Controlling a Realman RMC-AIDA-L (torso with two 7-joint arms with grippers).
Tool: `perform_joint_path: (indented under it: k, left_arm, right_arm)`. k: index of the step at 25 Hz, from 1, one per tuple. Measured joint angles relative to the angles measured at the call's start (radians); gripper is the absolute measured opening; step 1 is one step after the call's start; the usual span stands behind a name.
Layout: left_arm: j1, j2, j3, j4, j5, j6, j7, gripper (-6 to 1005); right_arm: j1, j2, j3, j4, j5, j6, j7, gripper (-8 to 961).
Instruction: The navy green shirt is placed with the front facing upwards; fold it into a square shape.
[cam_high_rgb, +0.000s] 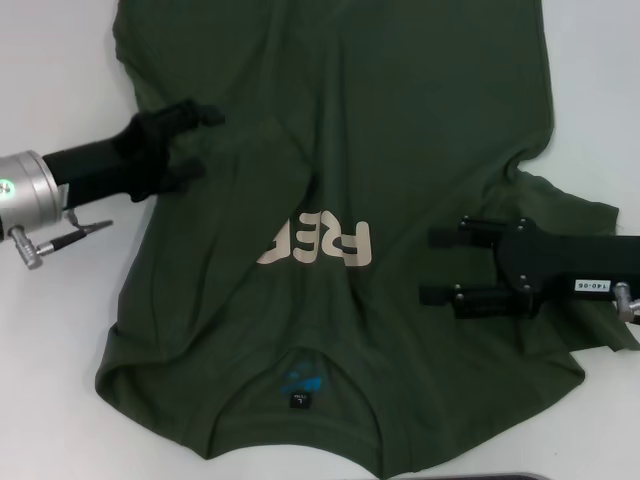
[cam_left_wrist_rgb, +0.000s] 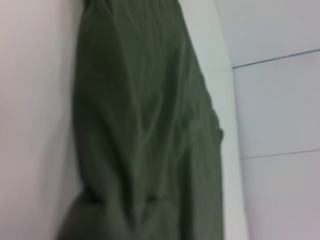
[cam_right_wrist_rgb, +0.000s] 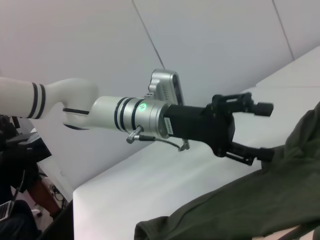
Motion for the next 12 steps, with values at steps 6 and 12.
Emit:
perform_joint_path:
  k: [6, 12]
  left_arm:
    - [0.005, -0.005, 0.02, -0.003, 0.05, 0.039, 0.009, 903]
    - [0.014, -0.003, 0.022, -0.019, 0.065, 0.105, 0.012, 903]
  right_arm:
    - [0.001, 0.0, 0.001, 0.0, 0.0, 0.001, 0.005, 915]
    - [0.015, -0.011, 0.006, -0.031, 0.0, -0.007, 0.101, 915]
